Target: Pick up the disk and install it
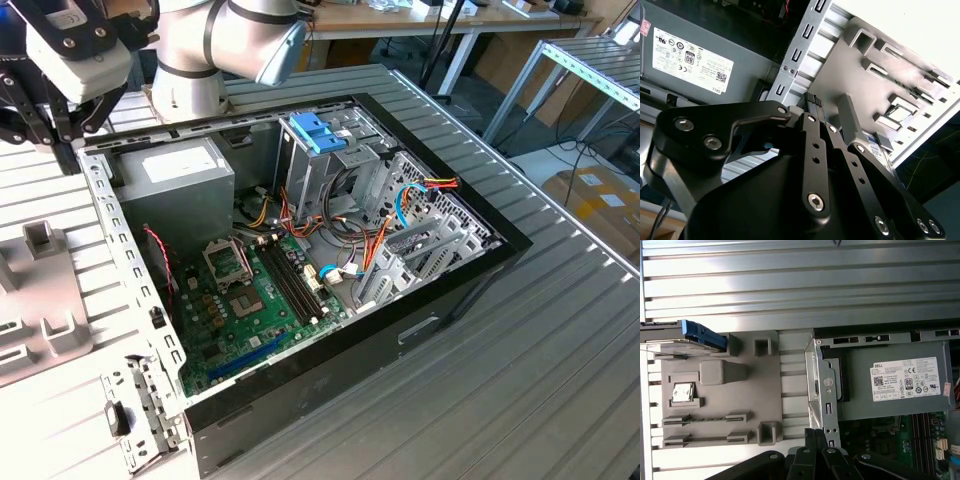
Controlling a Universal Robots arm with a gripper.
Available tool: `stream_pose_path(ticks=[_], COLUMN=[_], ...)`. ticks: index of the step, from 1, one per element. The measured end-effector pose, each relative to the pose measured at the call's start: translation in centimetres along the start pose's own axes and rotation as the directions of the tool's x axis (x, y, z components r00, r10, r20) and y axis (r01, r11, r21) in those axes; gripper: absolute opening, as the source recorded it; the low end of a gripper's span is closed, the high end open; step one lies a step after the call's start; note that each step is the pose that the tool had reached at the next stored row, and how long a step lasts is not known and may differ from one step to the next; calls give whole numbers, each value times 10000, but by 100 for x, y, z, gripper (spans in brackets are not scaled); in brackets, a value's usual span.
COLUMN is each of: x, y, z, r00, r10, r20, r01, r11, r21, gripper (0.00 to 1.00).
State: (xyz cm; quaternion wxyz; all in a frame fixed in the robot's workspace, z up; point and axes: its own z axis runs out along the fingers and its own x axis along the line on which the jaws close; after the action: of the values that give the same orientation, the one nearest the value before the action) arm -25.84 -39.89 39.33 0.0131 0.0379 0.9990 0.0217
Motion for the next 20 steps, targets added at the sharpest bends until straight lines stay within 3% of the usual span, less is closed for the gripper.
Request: stream_pose_path(ticks=[20], x=[185], y=[-14], z=[-6], r00=[10000], r10=[0], r20=[-1], r01=[0], r11=[10000], r21=[1], gripper=[11])
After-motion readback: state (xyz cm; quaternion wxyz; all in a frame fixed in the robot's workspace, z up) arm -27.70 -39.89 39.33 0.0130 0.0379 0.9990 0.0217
